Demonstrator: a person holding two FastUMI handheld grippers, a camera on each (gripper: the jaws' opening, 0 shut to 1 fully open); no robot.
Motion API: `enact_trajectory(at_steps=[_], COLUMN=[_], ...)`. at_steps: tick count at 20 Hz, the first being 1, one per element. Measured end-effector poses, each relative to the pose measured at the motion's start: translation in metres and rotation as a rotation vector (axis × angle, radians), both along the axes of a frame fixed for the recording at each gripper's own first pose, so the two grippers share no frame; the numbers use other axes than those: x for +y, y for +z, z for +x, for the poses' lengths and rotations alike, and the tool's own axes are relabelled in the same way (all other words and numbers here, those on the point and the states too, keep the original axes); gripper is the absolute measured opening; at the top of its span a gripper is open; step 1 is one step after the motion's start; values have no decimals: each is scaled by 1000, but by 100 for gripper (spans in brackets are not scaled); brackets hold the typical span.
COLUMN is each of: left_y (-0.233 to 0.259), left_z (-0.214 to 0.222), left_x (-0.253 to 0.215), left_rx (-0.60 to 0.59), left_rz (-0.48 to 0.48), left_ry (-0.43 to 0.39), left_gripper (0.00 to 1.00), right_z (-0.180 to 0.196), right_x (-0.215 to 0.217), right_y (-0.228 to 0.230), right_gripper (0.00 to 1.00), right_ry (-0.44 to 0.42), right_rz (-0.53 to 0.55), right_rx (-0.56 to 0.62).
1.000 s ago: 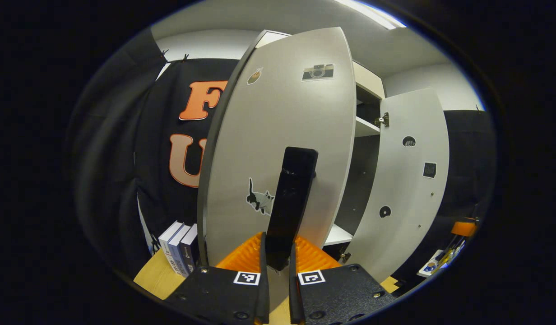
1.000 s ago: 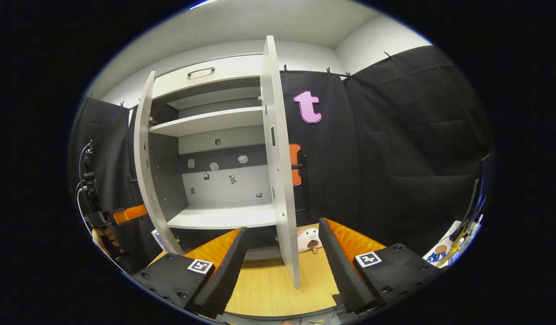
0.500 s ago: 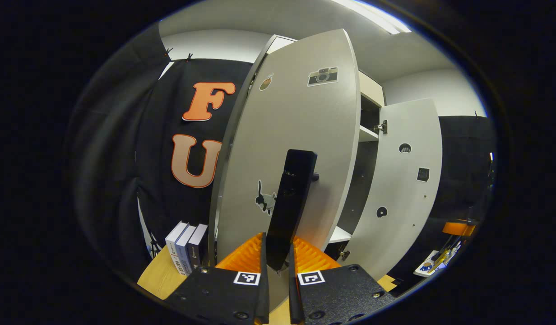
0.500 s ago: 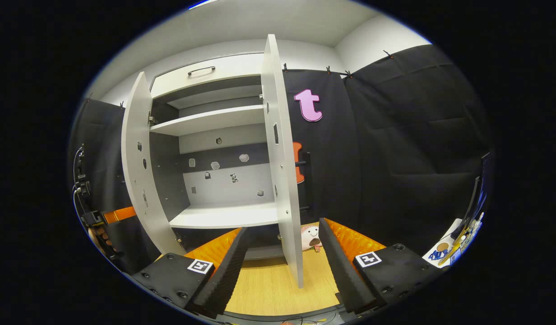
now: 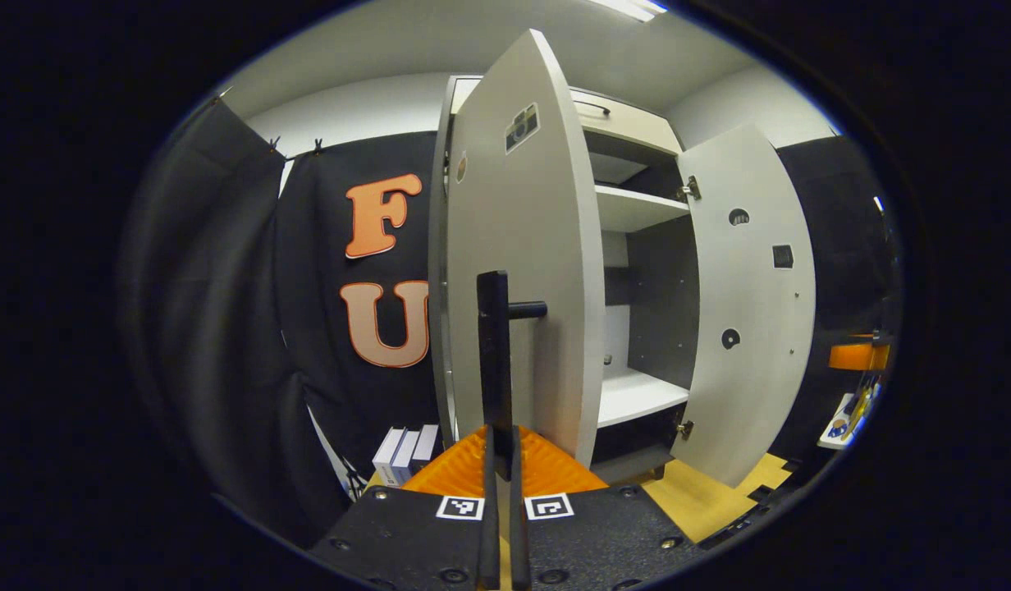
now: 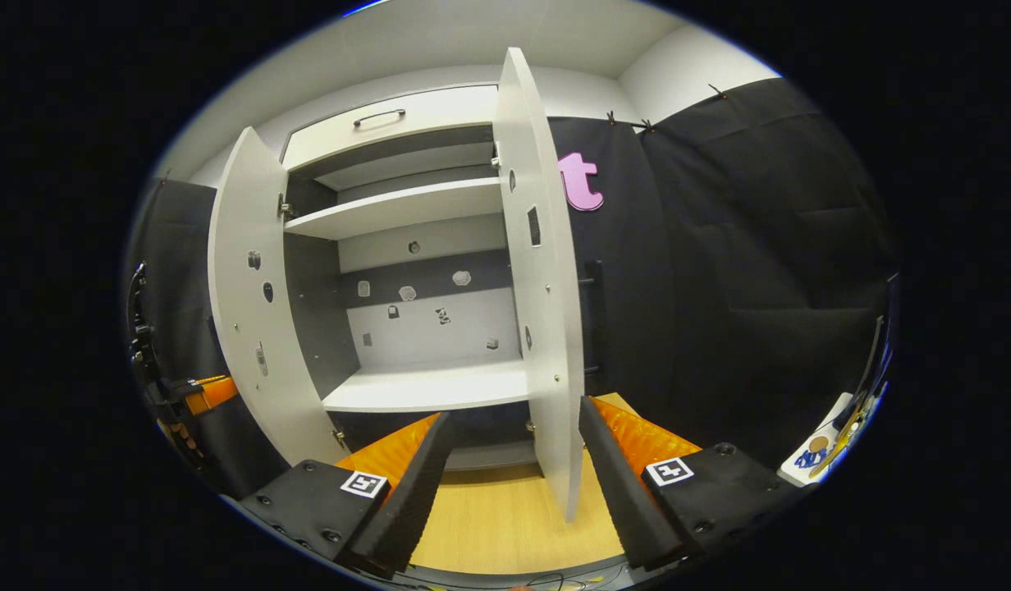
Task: Open the right door of the double-door shoe cabinet with the right hand, and open the left door with the left hand.
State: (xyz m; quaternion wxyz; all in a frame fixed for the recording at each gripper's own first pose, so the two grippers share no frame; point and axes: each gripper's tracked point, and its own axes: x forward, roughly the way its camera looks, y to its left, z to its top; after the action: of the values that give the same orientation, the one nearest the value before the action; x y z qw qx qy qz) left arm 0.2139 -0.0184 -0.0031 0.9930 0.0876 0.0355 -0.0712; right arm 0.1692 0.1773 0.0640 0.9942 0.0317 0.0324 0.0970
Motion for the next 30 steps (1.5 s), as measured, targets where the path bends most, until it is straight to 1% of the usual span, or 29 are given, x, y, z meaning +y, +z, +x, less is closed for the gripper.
enact_trajectory(at_steps=[2, 5, 7, 10, 12, 15, 20, 25, 30], left_y=[0, 3, 2, 0, 1, 1, 0, 1, 17], left_z=[0, -1, -2, -3, -4, -6, -8, -11, -16], left_x=[2, 6, 8, 8, 10, 11, 11, 12, 15], left_rx=[-5, -27, -21, -12, -13, -14, -8, -6, -62], left_rz=[-16, 2, -2, -21, -14, -5, -16, -62, -26], left_ry=[29, 95, 117, 127, 135, 136, 130, 142, 186], left_gripper=[3, 3, 3, 3, 3, 3, 3, 2, 0], right_z=[-1, 0, 0, -3, -2, -3, -2, 0, 6], right_x=[3, 1, 3, 5, 7, 3, -6, -11, -12], right_y=[0, 0, 0, 2, 5, 7, 7, 7, 9], right_gripper=[99, 99, 99, 99, 99, 99, 99, 99, 99], right_ry=[13, 14, 19, 30, 34, 26, 6, 9, 17], right_rz=[-4, -14, -15, -9, -15, -27, -26, -23, -26], right_rx=[2, -2, 1, -2, -16, -30, -24, -20, -16])
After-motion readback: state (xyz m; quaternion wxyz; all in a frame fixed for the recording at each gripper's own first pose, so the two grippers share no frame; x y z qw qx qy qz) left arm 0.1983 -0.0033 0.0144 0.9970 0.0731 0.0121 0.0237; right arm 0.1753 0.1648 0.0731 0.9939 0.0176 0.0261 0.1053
